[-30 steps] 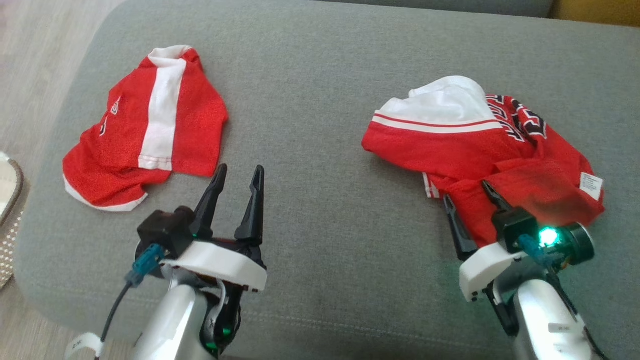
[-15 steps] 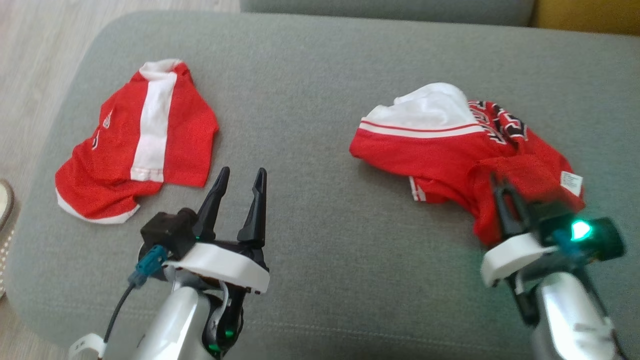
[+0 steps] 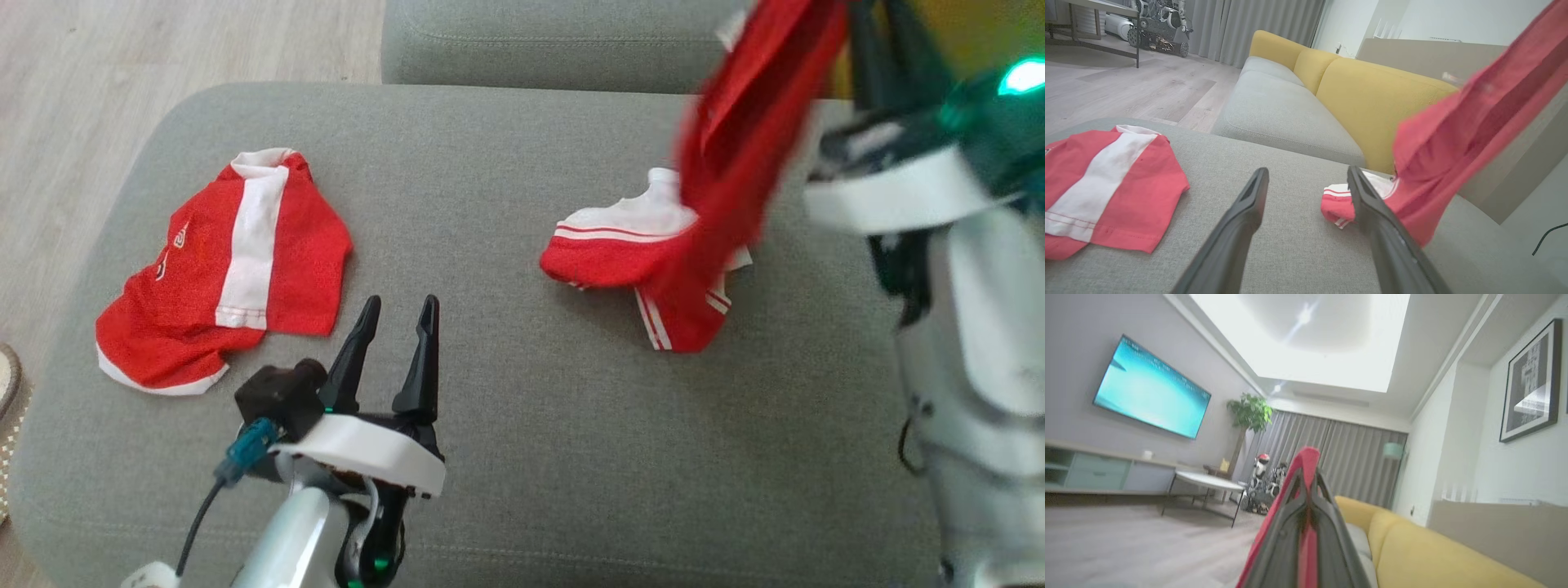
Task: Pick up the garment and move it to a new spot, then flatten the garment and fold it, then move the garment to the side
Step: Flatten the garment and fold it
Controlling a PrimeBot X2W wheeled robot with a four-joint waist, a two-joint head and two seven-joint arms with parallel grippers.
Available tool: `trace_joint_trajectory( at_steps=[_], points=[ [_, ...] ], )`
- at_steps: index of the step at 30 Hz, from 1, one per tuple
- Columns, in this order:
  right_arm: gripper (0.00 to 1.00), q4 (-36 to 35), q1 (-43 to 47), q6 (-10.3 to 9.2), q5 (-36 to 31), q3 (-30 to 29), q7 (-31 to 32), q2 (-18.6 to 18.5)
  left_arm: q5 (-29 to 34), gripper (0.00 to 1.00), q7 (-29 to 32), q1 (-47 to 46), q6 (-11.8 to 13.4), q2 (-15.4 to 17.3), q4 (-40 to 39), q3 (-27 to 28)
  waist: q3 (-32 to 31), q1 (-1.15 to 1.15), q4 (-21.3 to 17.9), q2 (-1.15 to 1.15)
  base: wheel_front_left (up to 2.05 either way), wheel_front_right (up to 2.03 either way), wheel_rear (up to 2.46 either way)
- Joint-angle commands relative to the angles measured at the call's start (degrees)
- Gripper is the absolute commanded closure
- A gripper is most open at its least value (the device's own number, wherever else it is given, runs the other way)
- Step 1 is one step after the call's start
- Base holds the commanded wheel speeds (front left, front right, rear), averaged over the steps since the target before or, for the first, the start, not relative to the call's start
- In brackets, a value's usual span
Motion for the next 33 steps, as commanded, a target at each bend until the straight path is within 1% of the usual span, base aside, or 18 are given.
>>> trace_joint_trajectory(
  at_steps=[1, 3, 6, 9, 12, 17, 20, 23, 24, 25, 28, 33],
  points=[
    [1.0, -2.5, -2.5, 0.43, 1.1, 0.8, -0.7, 0.0, -0.2, 0.0, -0.3, -1.6, 0.2, 0.2, -2.2, 1.6, 0.0, 0.0, 0.0, 0.0, 0.0, 0.0, 0.0],
    [1.0, -3.8, -4.0, 0.43, 2.2, 0.1, -1.6, -0.4, -0.3, 0.0, -0.3, -1.3, 0.4, 0.2, -2.3, 1.6, 0.1, 0.0, -0.1, 0.0, 0.0, 0.0, 0.0],
    [1.0, -3.2, -2.6, 0.43, 2.5, -3.8, -0.5, -1.0, -0.6, 0.0, -0.3, -1.2, 0.8, 0.2, -2.7, 1.9, 0.5, 0.0, -0.3, 0.0, 0.0, 0.0, 0.0],
    [1.0, -1.7, 2.4, 0.43, 1.7, -8.9, 2.2, -1.7, -0.7, 0.0, -0.3, -1.3, 1.0, 0.2, -3.2, 2.0, 1.2, 0.0, -0.4, 0.0, 0.0, 0.0, 0.0],
    [1.0, -0.3, 9.2, 0.43, 0.5, -14.1, 4.5, -2.3, -0.8, 0.0, -0.3, -1.5, 1.1, 0.2, -3.3, 2.2, 2.0, 0.0, -1.1, 0.0, 0.0, 0.0, 0.0],
    [1.0, 2.2, 18.3, 0.43, -2.6, -26.5, 8.5, -0.3, -0.3, 0.0, -0.3, -2.1, 0.9, 0.2, -3.0, 2.4, 3.1, 0.0, -3.1, 0.0, 0.0, 0.0, 0.0],
    [1.0, 3.3, 19.4, 0.43, -5.1, -33.1, 9.0, 1.0, 0.5, 0.0, -0.3, -2.6, 0.7, 0.2, -2.7, 2.4, 4.0, 0.0, -4.4, 0.0, 0.0, 0.0, 0.0],
    [1.0, 4.3, 17.9, 0.43, -7.5, -36.9, 8.8, 1.7, 0.9, 0.0, -0.3, -3.2, 0.5, 0.2, -2.5, 2.5, 4.6, 0.0, -5.5, 0.0, 0.0, 0.0, 0.0],
    [0.91, 4.8, 17.3, 0.43, -8.4, -37.6, 8.9, 1.8, 1.0, 0.0, -0.3, -3.3, 0.4, 0.2, -2.4, 2.6, 4.7, 0.0, -5.8, 0.0, 0.0, 0.0, 0.0],
    [0.0, 5.6, 16.9, 0.43, -9.9, -38.3, 9.5, 1.7, 1.0, 0.0, -0.3, -3.5, 0.4, 0.2, -2.3, 2.6, 4.8, 0.0, -6.0, 0.0, 0.0, 0.0, 0.0],
    [0.0, 6.9, 15.6, 0.43, -11.3, -38.4, 10.7, 2.4, 1.0, 0.0, -0.3, -3.7, 0.2, 0.2, -2.0, 2.3, 4.9, 0.0, -6.3, 0.0, 0.0, 0.0, 0.0],
    [0.0, 7.7, 14.6, 0.43, -11.0, -37.1, 9.4, 2.9, 1.0, 0.0, -0.3, -3.8, 0.2, 0.2, -1.7, 2.1, 4.5, 0.0, -6.5, 0.0, 0.0, 0.0, 0.0]
  ],
)
